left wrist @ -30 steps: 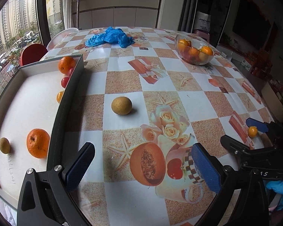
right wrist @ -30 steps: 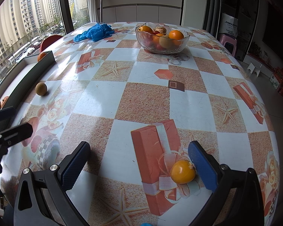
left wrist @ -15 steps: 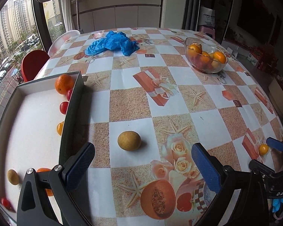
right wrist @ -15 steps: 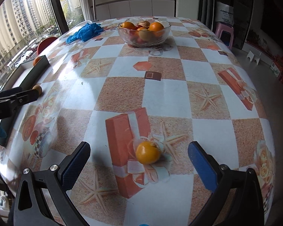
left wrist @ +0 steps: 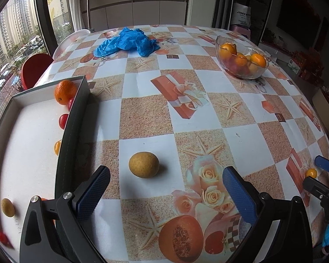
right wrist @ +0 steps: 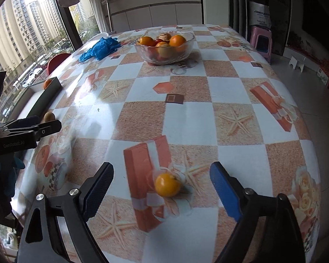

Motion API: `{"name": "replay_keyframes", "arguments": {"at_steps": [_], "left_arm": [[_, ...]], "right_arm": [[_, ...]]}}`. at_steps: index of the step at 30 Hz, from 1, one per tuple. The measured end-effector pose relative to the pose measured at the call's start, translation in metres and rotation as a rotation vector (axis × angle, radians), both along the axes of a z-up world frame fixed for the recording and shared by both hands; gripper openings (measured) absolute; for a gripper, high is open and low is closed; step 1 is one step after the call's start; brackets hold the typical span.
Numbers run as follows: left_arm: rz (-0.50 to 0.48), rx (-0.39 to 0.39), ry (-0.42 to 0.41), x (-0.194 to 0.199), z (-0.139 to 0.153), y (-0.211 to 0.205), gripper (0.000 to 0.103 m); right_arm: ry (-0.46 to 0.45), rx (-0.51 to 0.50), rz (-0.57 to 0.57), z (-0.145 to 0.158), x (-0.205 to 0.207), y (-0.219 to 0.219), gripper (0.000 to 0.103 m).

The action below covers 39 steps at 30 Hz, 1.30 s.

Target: Organize fruits

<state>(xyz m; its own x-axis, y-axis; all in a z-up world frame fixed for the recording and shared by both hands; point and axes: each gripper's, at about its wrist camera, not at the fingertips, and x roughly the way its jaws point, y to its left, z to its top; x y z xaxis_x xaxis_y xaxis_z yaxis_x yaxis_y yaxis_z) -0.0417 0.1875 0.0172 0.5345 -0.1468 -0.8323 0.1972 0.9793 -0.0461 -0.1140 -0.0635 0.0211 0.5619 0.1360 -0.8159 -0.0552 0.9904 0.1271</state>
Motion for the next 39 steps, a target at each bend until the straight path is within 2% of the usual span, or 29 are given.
{"name": "replay_keyframes", "arguments": {"at_steps": [4,8,11,13,14,16,17,19,20,22,24,25,26,30,35,39], "left_arm": [[-0.011,-0.008,0.008,0.001,-0.001,-0.001,0.103],[-0.003,-0.026,0.008,0.001,0.0,0.004,0.103],[0.012,-0.036,0.014,0.002,0.0,0.01,0.103],[0.021,-0.043,0.026,0.004,-0.002,0.011,0.103],[0.022,-0.044,0.032,0.005,-0.004,0.011,0.103],[0.019,-0.04,0.037,0.006,-0.006,0.01,0.103],[0.017,-0.037,0.036,0.006,-0.006,0.009,0.103],[0.025,-0.036,0.036,0.007,-0.007,0.01,0.095],[0.033,-0.03,0.039,0.008,-0.008,0.011,0.084],[0.048,-0.027,0.034,0.009,-0.008,0.012,0.079],[0.043,-0.009,0.025,0.009,-0.006,0.011,0.053],[0.032,-0.015,0.026,0.009,-0.005,0.011,0.046],[0.024,-0.031,0.033,0.009,-0.004,0.012,0.031],[0.01,-0.098,0.054,0.002,0.0,0.019,0.03],[0.002,-0.123,0.036,-0.009,0.01,0.023,0.03],[-0.012,-0.121,0.017,-0.017,0.019,0.025,0.03]], "right_arm": [[0.019,0.014,-0.026,-0.002,-0.005,-0.012,0.091],[0.022,-0.005,0.001,-0.006,0.002,0.001,0.087],[0.022,-0.067,0.042,-0.007,0.006,0.021,0.072],[0.021,-0.129,0.049,-0.007,0.008,0.031,0.056],[0.022,-0.121,0.048,-0.006,0.009,0.031,0.052],[0.02,-0.135,0.02,-0.004,0.008,0.028,0.028],[0.02,-0.132,0.007,-0.003,0.008,0.024,0.023],[0.025,-0.063,-0.006,-0.002,0.006,0.013,0.022],[0.025,-0.04,-0.008,-0.002,0.005,0.01,0.022],[0.022,-0.024,-0.007,-0.002,0.003,0.008,0.022],[0.02,-0.029,-0.006,-0.002,0.001,0.009,0.022],[0.02,-0.028,-0.006,-0.001,0.001,0.009,0.022],[0.021,-0.022,-0.005,-0.001,0.001,0.01,0.022],[0.022,-0.01,-0.008,0.0,-0.003,0.01,0.022],[0.021,-0.016,-0.01,0.002,-0.01,0.01,0.022],[0.02,-0.002,-0.01,0.009,-0.014,0.01,0.017]]}}
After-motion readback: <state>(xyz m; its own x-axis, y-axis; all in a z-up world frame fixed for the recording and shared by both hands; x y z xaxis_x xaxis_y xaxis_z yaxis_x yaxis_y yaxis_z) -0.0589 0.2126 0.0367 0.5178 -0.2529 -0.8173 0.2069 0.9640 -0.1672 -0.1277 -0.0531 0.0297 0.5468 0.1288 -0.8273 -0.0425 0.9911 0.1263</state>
